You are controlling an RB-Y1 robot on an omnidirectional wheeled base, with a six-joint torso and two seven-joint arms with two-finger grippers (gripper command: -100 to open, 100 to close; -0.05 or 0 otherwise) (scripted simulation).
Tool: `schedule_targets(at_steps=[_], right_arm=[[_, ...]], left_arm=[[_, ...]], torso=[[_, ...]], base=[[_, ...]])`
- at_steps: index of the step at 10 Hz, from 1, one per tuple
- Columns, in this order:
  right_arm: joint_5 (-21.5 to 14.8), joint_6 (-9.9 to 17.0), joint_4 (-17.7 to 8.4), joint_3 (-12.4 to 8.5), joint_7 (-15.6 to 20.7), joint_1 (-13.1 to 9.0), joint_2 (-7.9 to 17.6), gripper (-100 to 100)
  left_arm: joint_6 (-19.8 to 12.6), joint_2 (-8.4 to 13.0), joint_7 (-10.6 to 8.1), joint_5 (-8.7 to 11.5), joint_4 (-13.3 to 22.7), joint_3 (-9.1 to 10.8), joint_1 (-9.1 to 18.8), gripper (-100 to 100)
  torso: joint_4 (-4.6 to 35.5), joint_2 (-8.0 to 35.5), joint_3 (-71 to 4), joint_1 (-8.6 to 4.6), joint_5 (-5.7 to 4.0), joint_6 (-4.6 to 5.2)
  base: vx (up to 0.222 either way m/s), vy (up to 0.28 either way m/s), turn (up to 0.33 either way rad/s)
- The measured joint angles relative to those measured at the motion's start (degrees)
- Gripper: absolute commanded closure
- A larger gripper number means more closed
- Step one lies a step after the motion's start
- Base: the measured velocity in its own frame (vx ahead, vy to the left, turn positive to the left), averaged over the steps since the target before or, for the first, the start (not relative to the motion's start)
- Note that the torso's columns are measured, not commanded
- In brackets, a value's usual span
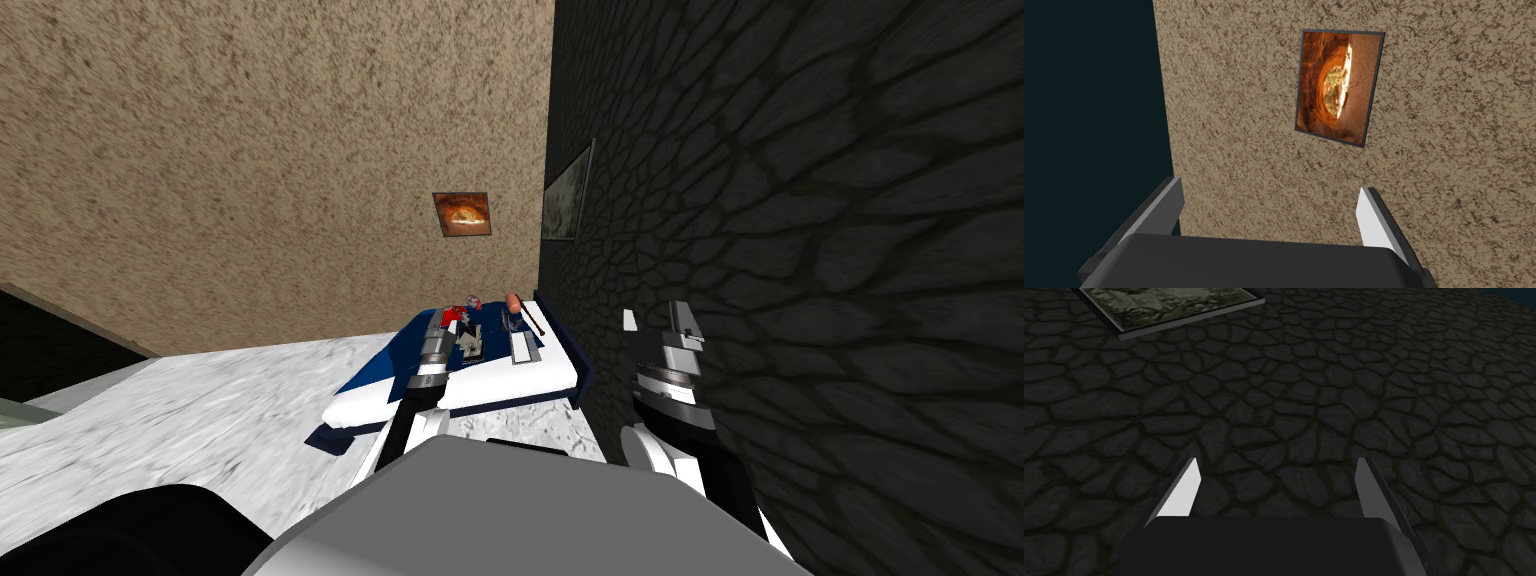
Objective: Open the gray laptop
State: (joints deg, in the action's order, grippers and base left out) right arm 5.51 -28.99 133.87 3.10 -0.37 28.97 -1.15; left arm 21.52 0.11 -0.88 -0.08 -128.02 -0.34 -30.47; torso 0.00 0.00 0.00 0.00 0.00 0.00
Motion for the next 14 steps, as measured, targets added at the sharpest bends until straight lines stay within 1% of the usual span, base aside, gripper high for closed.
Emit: schedule_targets(at_steps=[1,2,9,10,11,14], right_arm=[[0.0,0.0,0.0,0.0,0.0,0.0,0.0,0],[0.0,0.0,0.0,0.0,0.0,0.0,0.0,0],[0.0,0.0,0.0,0.0,0.0,0.0,0.0,0],[0.0,0.0,0.0,0.0,0.0,0.0,0.0,0],[0.0,0.0,0.0,0.0,0.0,0.0,0.0,0],[0.0,0.0,0.0,0.0,0.0,0.0,0.0,0]], left_arm=[[0.0,0.0,0.0,0.0,0.0,0.0,0.0,0],[0.0,0.0,0.0,0.0,0.0,0.0,0.0,0],[0.0,0.0,0.0,0.0,0.0,0.0,0.0,0],[0.0,0.0,0.0,0.0,0.0,0.0,0.0,-100],[0.1,1.0,-0.15,0.1,0.4,0.12,0.2,-100],[0.8,4.4,-0.85,0.7,3.2,0.33,1.4,-100]], torso=[[2.3,2.3,-4.7,0.0,0.0,0.0],[6.0,6.0,-12.0,0.0,0.0,0.0],[35.4,35.4,-70.7,0.0,0.0,0.0],[39.6,39.6,-79.2,0.0,0.0,0.0],[41.5,41.5,-83.1,0.01,0.0,0.0],[42.3,42.2,-84.6,0.0,0.0,0.0]], base=[[0.0,0.0,0.0],[0.0,0.0,0.0],[0.0,0.0,0.0],[0.007,-0.002,-0.024],[0.006,-0.004,-0.036],[0.009,-0.006,-0.054]])
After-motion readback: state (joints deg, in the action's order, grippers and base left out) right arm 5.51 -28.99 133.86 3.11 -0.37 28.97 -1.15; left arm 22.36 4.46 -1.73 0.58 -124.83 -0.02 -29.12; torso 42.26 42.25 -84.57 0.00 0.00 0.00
